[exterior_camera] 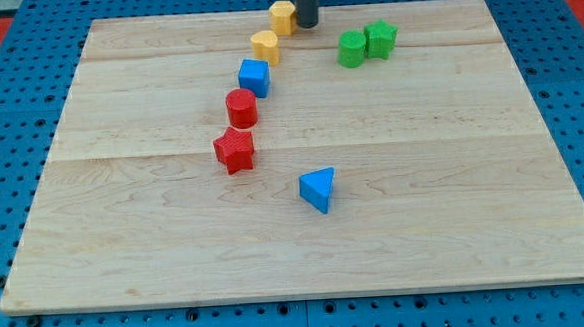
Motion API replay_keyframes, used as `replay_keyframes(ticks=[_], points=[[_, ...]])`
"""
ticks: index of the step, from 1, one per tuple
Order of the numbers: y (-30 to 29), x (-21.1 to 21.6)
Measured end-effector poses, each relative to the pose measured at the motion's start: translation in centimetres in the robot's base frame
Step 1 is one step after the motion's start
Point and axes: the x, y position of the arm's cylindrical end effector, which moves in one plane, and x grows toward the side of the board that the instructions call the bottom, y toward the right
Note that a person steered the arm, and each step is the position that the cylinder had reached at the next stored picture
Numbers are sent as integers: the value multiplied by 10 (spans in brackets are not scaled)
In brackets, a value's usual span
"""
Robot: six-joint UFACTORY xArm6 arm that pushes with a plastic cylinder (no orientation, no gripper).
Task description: Move the green star to the bottom right of the green circle
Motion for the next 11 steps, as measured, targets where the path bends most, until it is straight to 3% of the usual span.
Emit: replay_keyframes(ticks=[2,10,11], points=[[61,4],[78,15],[78,33]])
